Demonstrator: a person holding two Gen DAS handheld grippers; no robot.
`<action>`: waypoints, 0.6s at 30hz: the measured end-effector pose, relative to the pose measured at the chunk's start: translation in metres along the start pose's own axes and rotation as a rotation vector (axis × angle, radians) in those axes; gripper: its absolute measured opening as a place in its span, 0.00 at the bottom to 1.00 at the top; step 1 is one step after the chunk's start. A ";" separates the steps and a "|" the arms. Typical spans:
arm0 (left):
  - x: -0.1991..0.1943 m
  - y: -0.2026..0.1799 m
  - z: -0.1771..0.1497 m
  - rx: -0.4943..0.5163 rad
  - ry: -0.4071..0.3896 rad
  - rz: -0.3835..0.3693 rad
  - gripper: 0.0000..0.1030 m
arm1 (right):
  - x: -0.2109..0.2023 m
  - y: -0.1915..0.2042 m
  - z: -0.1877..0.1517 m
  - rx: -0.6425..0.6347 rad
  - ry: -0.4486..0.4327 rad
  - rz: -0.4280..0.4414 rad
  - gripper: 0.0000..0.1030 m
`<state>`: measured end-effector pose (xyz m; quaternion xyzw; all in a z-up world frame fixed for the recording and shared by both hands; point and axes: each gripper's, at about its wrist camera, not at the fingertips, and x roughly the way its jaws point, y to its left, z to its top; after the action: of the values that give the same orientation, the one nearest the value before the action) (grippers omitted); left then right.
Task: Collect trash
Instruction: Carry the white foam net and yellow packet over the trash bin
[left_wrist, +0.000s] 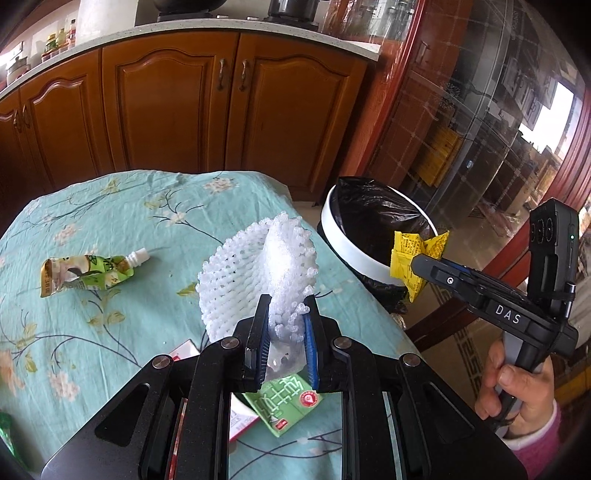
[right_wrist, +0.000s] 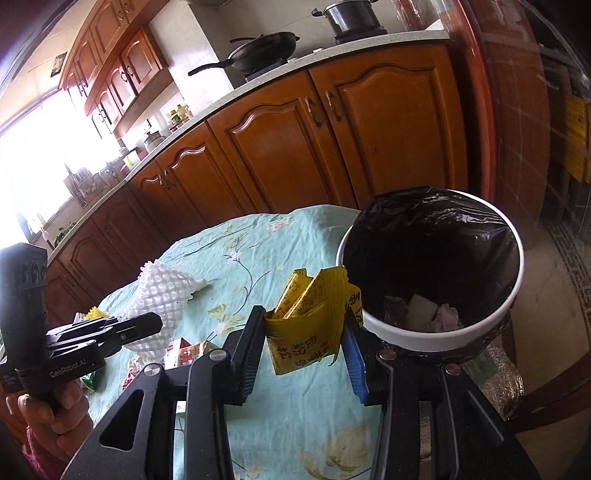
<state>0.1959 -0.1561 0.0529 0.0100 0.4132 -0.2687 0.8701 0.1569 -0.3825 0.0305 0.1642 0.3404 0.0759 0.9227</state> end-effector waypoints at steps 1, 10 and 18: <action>0.003 -0.002 0.002 0.006 0.003 -0.004 0.14 | -0.001 -0.003 0.000 0.005 -0.002 -0.005 0.40; 0.028 -0.034 0.017 0.054 0.033 -0.046 0.14 | -0.009 -0.038 0.006 0.044 -0.016 -0.037 0.40; 0.053 -0.065 0.038 0.099 0.060 -0.084 0.14 | -0.008 -0.066 0.017 0.060 -0.017 -0.077 0.42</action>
<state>0.2194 -0.2454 0.0527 0.0439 0.4254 -0.3246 0.8437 0.1635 -0.4502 0.0245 0.1791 0.3407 0.0289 0.9225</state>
